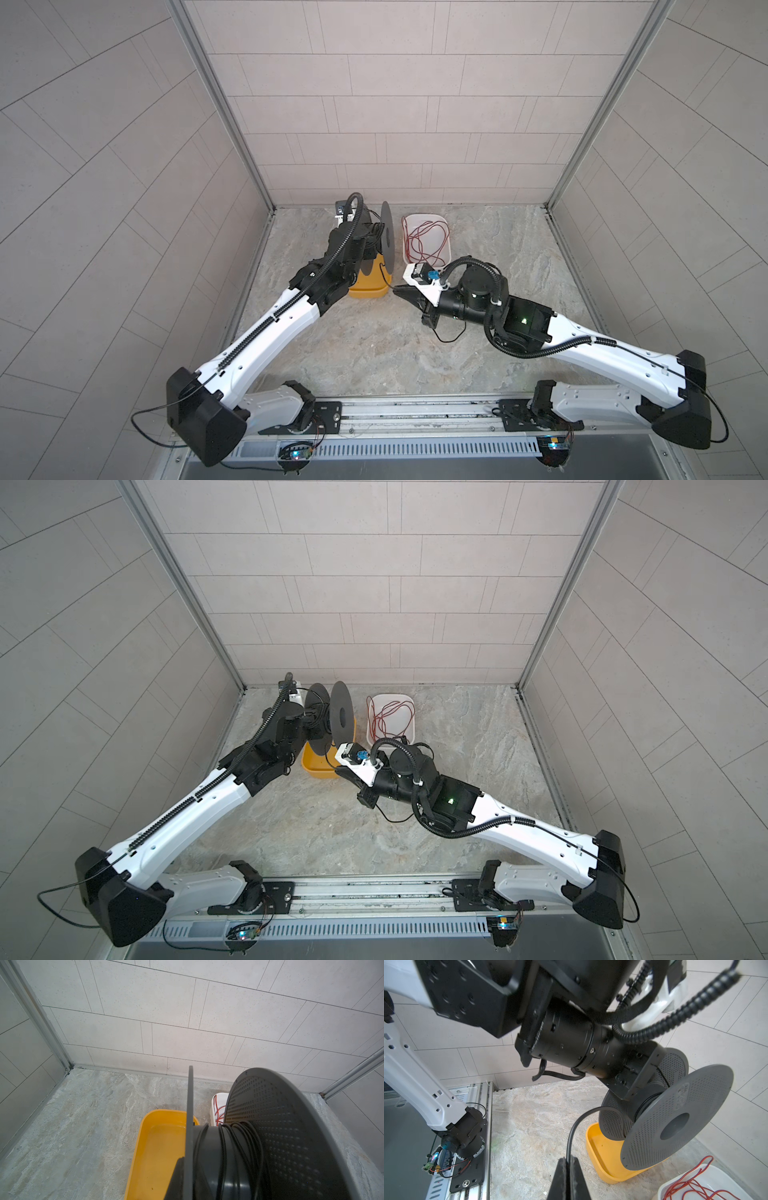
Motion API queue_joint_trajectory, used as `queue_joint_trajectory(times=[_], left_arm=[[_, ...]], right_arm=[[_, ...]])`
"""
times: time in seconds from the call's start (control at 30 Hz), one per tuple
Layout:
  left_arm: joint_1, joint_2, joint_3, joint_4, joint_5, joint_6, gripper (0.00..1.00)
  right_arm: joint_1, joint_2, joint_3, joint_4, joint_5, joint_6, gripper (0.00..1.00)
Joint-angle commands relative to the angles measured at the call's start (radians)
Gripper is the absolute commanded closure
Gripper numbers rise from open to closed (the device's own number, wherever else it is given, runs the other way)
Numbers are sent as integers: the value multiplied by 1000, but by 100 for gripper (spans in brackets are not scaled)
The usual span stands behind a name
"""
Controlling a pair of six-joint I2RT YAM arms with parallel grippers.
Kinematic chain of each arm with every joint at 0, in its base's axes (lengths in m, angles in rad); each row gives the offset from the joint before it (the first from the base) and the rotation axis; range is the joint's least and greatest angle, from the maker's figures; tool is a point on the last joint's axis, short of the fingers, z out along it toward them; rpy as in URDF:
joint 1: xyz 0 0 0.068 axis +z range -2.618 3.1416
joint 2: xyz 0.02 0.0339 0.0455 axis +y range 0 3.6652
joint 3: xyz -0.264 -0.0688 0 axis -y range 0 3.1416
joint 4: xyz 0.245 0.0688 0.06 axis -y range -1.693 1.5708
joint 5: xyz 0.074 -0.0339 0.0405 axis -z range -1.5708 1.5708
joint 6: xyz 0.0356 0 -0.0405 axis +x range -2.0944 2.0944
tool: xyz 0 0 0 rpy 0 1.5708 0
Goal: Wrap the cables
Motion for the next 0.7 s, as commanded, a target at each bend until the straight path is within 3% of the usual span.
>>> queue_joint_trajectory(times=[0.0,0.3,0.67], left_arm=[[-7,-8,-1,95,16,-4,100],[-44,-52,-59,120,92,32,100],[-57,-152,-113,104,234,120,100]], right_arm=[[4,-41,49,-5,43,-26,100],[-26,-11,138,-41,110,-68,100],[-179,54,219,-68,47,-58,100]])
